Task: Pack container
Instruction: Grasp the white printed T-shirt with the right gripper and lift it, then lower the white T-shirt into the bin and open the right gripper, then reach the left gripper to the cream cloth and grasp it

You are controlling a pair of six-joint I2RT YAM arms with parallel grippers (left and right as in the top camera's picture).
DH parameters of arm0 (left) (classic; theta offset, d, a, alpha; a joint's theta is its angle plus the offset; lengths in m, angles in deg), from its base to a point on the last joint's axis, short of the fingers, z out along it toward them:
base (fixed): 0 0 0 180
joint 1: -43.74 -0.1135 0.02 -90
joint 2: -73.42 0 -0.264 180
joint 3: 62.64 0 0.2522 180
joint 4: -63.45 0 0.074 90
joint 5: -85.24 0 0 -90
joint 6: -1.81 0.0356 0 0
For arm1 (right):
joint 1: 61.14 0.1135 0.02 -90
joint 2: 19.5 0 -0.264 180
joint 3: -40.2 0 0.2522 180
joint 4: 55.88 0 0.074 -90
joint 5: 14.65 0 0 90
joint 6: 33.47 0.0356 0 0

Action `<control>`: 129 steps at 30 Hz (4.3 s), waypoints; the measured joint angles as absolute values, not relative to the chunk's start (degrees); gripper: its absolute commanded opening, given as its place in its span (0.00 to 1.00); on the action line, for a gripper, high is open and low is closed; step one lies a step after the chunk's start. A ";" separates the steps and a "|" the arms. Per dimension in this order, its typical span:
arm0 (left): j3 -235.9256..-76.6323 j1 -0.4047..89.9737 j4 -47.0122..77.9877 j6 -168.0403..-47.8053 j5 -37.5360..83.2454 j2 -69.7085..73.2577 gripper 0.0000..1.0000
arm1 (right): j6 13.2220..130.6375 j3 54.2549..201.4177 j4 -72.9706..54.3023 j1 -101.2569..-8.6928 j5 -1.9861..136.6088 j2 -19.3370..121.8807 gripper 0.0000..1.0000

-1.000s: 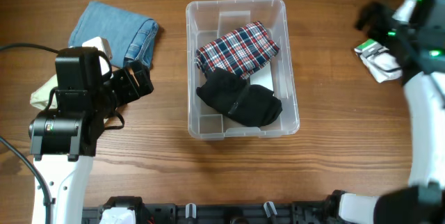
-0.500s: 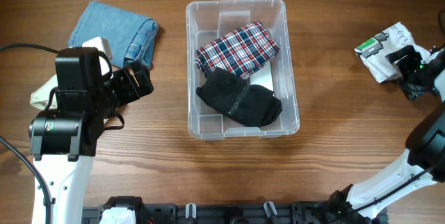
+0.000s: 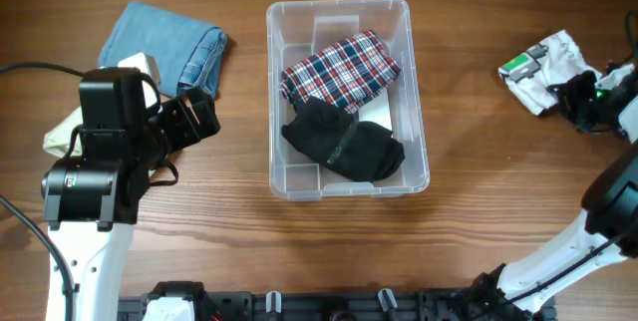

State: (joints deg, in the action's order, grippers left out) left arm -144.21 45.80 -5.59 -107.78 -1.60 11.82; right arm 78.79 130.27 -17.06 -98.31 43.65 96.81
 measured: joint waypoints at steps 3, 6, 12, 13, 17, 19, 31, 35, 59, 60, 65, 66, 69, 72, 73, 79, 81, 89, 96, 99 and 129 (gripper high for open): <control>-144.21 45.80 -5.57 -107.78 -1.60 11.82 1.00 | 75.06 130.05 -16.40 -96.60 41.29 86.80 0.04; -144.21 45.80 -5.59 -107.78 -1.58 11.82 1.00 | 68.37 130.14 -16.43 -89.72 38.14 71.43 0.04; -144.21 45.80 -5.57 -107.78 -1.60 11.82 1.00 | 41.83 130.69 0.18 -60.87 38.38 55.39 0.04; -144.21 45.80 -5.62 -107.78 -1.60 11.82 1.00 | 37.68 130.69 3.07 -56.36 40.11 55.30 0.04; -144.21 45.80 -5.62 -107.78 -1.58 11.82 1.00 | 25.75 130.40 12.84 -43.71 46.19 56.66 0.04; -144.21 45.80 -5.64 -107.78 -1.60 11.82 1.00 | 20.22 130.38 16.71 -38.44 47.43 59.17 0.04; -144.21 45.80 -5.59 -107.78 -1.58 11.82 1.00 | 13.81 130.38 20.80 -35.10 51.96 70.39 0.06; -144.21 45.80 -5.62 -107.78 -1.58 11.82 1.00 | 16.28 130.32 18.59 -35.07 57.18 72.24 1.00; -144.21 45.80 -5.62 -107.78 -1.60 11.82 1.00 | 49.24 124.20 0.29 -32.45 53.05 86.14 0.04; -144.21 45.80 -5.62 -107.78 -1.58 11.82 1.00 | 49.48 124.39 0.49 -32.45 52.11 86.80 0.04; -144.21 45.80 -5.62 -107.78 -1.60 11.82 1.00 | 49.88 125.40 1.65 -32.41 49.68 87.76 0.04; -144.21 45.80 -5.66 -107.78 -1.60 11.82 1.00 | 49.90 125.75 2.26 -32.32 49.95 87.67 0.04; -144.21 45.80 -6.36 -107.78 -1.60 11.82 1.00 | 49.99 127.61 6.54 -31.51 53.68 85.69 0.20; -144.21 45.80 -6.47 -107.78 -1.60 11.82 1.00 | 50.40 129.60 8.03 -31.23 59.52 78.67 1.00; -144.21 45.80 -6.47 -107.78 -1.60 11.82 1.00 | 50.49 130.27 7.48 -31.25 61.03 75.39 1.00; -144.24 43.57 -4.30 -108.74 -2.76 11.58 1.00 | 50.34 133.79 7.62 -33.39 65.38 57.51 1.00; -144.45 37.91 -2.05 -109.86 -2.19 9.54 1.00 | 50.34 133.75 9.36 -33.98 65.73 59.09 1.00; -144.96 14.37 -4.63 -112.79 -0.23 -8.86 1.00 | 50.36 133.55 10.41 -33.98 66.45 61.29 1.00; -144.96 0.75 -2.60 -112.85 1.81 -20.51 1.00 | 50.36 133.55 11.44 -33.98 66.47 61.29 1.00; -144.94 0.84 1.47 -108.87 6.31 -24.62 1.00 | 50.36 133.55 11.53 -33.98 66.45 61.53 1.00; -144.04 15.11 8.31 -101.46 31.79 -2.39 0.04 | 65.31 133.49 11.59 -40.28 80.92 55.96 1.00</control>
